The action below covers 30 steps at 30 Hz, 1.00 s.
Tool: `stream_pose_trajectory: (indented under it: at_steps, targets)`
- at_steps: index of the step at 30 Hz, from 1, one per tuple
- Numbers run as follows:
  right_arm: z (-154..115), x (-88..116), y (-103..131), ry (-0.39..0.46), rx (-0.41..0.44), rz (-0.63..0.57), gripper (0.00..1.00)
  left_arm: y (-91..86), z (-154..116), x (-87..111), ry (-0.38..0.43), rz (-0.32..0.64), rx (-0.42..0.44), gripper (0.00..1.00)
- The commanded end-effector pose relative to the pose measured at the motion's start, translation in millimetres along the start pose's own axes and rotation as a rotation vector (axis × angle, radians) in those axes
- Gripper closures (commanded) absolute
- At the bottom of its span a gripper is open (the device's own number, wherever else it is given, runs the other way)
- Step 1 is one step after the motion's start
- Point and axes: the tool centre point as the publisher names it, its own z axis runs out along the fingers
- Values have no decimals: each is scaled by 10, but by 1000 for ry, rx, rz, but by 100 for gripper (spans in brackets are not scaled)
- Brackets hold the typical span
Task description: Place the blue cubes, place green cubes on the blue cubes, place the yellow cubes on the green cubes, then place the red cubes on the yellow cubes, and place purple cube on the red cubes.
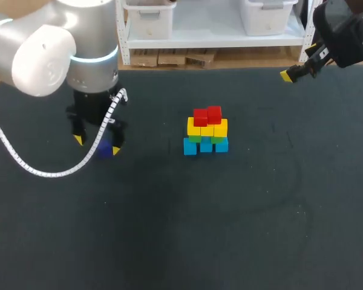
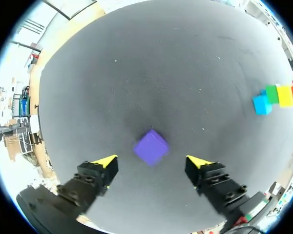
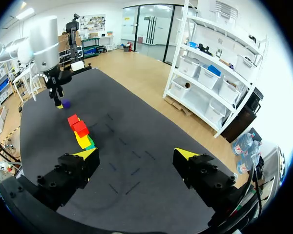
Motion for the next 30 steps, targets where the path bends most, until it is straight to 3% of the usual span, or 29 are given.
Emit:
stream_pose_trajectory:
  at_steps: [1, 13, 16, 18, 28, 29, 30]
  targets:
    - [-3, 2, 6, 0, 2, 0, 0, 52, 73, -73, 17, -1, 23, 0]
    - [-3, 2, 6, 0, 2, 0, 0, 65, 94, -104, 49, 7, 21, 0]
    - [-3, 2, 6, 0, 2, 0, 0, 79, 116, -122, 58, 15, 19, 24]
    - [-3, 2, 6, 0, 2, 0, 0, 79, 130, -139, 66, 28, 20, 50]
    - [-3, 2, 6, 0, 2, 0, 0, 65, 156, -182, 86, 89, 27, 55]
    - [-3, 2, 6, 0, 2, 0, 0, 65, 156, -181, 83, 94, 25, 57]
    - [-3, 2, 6, 0, 2, 0, 0, 63, 154, -179, 80, 96, 26, 66]
